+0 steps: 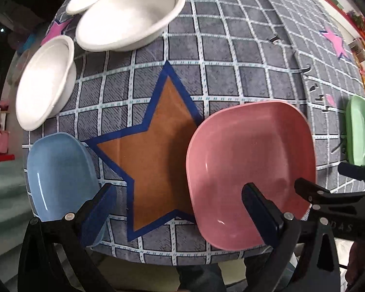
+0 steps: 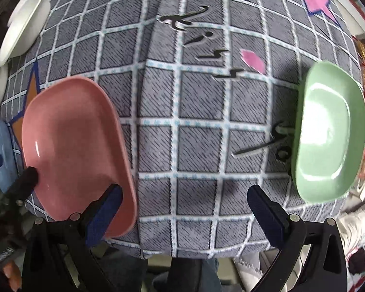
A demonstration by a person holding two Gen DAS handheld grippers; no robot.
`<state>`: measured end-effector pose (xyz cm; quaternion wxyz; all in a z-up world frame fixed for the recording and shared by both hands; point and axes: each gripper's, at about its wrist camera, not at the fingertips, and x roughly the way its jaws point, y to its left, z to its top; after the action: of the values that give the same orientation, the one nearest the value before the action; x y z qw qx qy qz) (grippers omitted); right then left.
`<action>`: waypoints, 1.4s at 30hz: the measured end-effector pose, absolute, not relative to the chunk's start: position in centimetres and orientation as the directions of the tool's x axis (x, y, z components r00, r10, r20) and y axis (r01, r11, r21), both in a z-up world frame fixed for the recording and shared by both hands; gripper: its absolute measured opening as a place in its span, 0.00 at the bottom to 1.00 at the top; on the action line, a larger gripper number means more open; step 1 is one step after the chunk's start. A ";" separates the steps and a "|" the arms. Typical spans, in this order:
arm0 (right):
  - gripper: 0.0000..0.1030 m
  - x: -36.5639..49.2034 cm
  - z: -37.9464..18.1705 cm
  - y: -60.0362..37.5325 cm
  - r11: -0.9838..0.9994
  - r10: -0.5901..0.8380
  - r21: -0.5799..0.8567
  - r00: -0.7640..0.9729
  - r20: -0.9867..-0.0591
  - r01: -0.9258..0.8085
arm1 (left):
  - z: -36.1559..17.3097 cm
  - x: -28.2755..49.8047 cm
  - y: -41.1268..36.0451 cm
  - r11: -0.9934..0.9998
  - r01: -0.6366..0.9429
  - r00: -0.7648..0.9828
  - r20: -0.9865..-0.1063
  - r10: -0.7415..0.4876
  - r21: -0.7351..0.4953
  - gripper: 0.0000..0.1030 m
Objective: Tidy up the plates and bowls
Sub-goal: 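Close the left gripper on the pink plate rim while the right gripper grips it too, then lift the pink plate with both grippers, lower it onto the blue plate, open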
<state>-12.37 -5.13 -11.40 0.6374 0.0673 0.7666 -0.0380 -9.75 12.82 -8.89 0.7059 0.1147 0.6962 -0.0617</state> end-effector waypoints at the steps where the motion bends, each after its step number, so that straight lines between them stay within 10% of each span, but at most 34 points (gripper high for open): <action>1: 1.00 -11.5 -12.1 -5.7 0.989 0.064 0.039 -0.173 -0.983 0.142 | -9.4 -9.7 12.6 0.968 0.237 0.015 -0.997 0.075 0.077 1.00; 16: 0.95 -13.0 -14.6 -3.6 0.994 0.042 0.027 -0.140 -0.989 0.108 | -14.0 -11.3 12.0 0.979 0.202 -0.073 -0.997 0.029 0.014 0.81; 23: 0.36 -11.9 -12.3 0.8 0.990 0.137 0.137 -0.040 -0.990 -0.012 | -12.7 -12.7 8.4 0.963 0.267 -0.064 -0.998 -0.014 -0.030 0.39; 42: 0.30 -13.5 -9.7 1.5 0.965 0.260 0.254 -0.097 -0.961 0.071 | -9.8 -15.3 11.5 0.966 0.253 -0.061 -0.998 -0.034 -0.048 0.30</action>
<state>-13.54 1.48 -9.70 0.6625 0.1123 0.7372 0.0712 -15.29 11.54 -9.78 0.6810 0.0758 0.7207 -0.1053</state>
